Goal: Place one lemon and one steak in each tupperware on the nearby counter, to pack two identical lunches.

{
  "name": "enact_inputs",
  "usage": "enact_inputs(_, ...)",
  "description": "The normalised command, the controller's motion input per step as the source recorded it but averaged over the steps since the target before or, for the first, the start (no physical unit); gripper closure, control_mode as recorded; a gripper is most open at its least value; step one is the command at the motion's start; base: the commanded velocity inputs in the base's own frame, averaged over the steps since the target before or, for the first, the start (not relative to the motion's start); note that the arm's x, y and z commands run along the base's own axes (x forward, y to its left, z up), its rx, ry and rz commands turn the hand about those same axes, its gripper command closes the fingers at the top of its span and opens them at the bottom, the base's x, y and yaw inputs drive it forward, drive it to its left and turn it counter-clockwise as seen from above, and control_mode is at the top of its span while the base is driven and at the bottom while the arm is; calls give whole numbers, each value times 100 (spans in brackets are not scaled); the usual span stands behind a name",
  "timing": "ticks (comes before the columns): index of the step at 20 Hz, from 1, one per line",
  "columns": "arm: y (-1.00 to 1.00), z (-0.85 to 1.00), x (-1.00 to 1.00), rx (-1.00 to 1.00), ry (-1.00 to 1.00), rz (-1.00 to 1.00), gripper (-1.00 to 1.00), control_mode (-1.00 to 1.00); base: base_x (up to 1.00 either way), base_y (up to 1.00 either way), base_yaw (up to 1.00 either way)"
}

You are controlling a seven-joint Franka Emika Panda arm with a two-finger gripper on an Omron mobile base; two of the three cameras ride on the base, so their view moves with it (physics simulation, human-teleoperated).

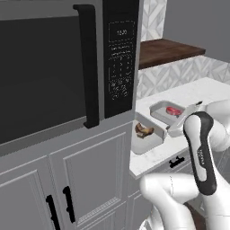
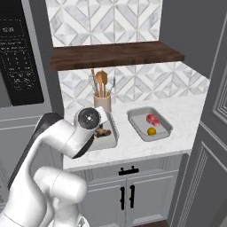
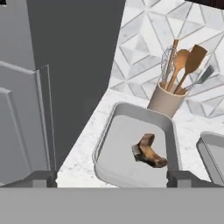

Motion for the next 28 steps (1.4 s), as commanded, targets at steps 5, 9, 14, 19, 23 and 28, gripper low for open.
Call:
enact_inputs(5, 0, 68, -51, 0, 2, -18, -100, -100, 0, 0, 0)
enact_inputs(9, 0, 65, -52, 0, 14, -2, -100, -100, 0, 0, 0)
enact_inputs(14, 0, 34, -46, 0, 25, -16, -100, -100, 0, 0, 0)
enact_inputs(19, 0, 0, -47, 1, 8, -32, -100, -100, 0, 0, 0)
enact_inputs(23, 0, 0, -52, 9, 0, -30, -100, -100, 0, 0, 0)
enact_inputs(28, 2, 1, -44, 13, -29, -12, -100, -100, 0, 0, 0)
